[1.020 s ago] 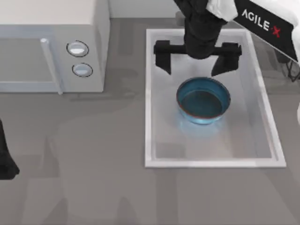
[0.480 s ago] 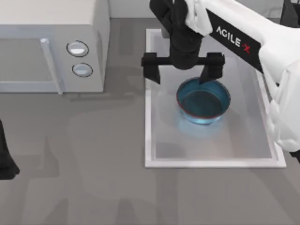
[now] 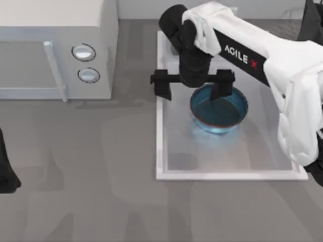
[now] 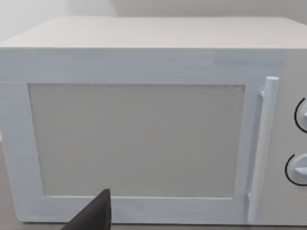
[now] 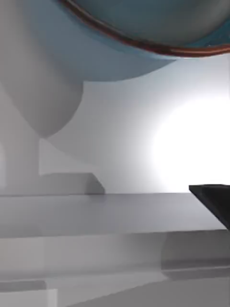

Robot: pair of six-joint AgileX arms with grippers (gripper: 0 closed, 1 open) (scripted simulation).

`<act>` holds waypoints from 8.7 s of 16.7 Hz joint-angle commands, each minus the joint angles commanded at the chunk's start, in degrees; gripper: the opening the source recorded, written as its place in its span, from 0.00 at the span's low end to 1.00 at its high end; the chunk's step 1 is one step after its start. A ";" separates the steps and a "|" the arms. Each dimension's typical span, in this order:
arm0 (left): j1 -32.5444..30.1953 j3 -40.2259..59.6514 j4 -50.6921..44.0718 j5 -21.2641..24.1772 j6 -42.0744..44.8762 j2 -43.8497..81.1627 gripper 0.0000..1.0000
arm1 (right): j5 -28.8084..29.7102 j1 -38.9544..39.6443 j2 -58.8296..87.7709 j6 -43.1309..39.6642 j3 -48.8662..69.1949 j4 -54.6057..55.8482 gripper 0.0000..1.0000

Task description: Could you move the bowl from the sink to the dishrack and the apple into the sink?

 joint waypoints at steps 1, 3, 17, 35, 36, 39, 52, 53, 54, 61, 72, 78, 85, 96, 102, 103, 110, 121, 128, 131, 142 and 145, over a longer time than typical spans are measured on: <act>0.00 0.00 0.00 0.00 0.00 0.00 1.00 | 0.00 -0.13 1.47 -0.12 -0.21 1.68 1.00; 0.00 0.00 0.00 0.00 0.00 0.00 1.00 | 0.00 -0.35 3.80 -0.31 -0.54 4.37 1.00; 0.00 0.00 0.00 0.00 0.00 0.00 1.00 | 0.00 -0.41 4.59 -0.38 -0.65 5.28 0.32; 0.00 0.00 0.00 0.00 0.00 0.00 1.00 | 0.45 2.57 -2.23 2.26 -4.49 2.16 0.00; 0.00 0.00 0.00 0.00 0.00 0.00 1.00 | 0.60 3.86 -5.19 3.50 -6.13 0.77 0.00; 0.00 0.00 0.00 0.00 0.00 0.00 1.00 | 1.14 8.59 -16.51 8.27 -12.44 -4.44 0.00; 0.00 0.00 0.00 0.00 0.00 0.00 1.00 | 3.41 27.35 -58.60 26.87 -36.91 -25.18 0.00; 0.00 0.00 0.00 0.00 0.00 0.00 1.00 | 3.41 27.35 -58.61 26.87 -36.92 -25.18 0.00; 0.00 0.00 0.00 0.00 0.00 0.00 1.00 | 3.41 27.35 -58.61 26.87 -36.92 -25.18 0.00; 0.00 0.00 0.00 0.00 0.00 0.00 1.00 | -0.29 22.07 -61.96 22.55 -39.61 -18.89 0.00; 0.00 0.00 0.00 0.00 0.00 0.00 1.00 | -21.58 -22.96 -80.35 -9.27 -59.34 35.43 0.00; 0.00 0.00 0.00 0.00 0.00 0.00 1.00 | -28.02 -47.16 -83.94 -24.96 -66.60 58.62 0.00; 0.00 0.00 0.00 0.00 0.00 0.00 1.00 | -29.15 -53.21 -84.38 -29.23 -68.45 64.58 0.00; 0.00 0.00 0.00 0.00 0.00 0.00 1.00 | -25.92 -50.14 -68.52 -29.10 -77.44 89.56 0.00; 0.00 0.00 0.00 0.00 0.00 0.00 1.00 | -22.83 -47.34 -58.01 -29.22 -86.56 109.57 0.00; 0.00 0.00 0.00 0.00 0.00 0.00 1.00 | -22.54 -47.05 -57.13 -29.24 -87.46 111.04 0.00; 0.00 0.00 0.00 0.00 0.00 0.00 1.00 | -22.31 -46.80 -56.42 -29.26 -88.21 112.18 0.15; 0.00 0.00 0.00 0.00 0.00 0.00 1.00 | -22.31 -46.80 -56.42 -29.26 -88.21 112.18 0.98; 0.00 0.00 0.00 0.00 0.00 0.00 1.00 | -22.31 -46.80 -56.42 -29.26 -88.21 112.18 1.00; 0.00 0.00 0.00 0.00 0.00 0.00 1.00 | -22.31 -46.92 -56.44 -29.26 -88.19 112.17 1.00; 0.00 0.00 0.00 0.00 0.00 0.00 1.00 | -16.99 -41.88 -91.13 -28.80 -105.82 96.02 1.00; 0.00 0.00 0.00 0.00 0.00 0.00 1.00 | -14.44 -39.35 -106.71 -28.73 -114.35 88.87 1.00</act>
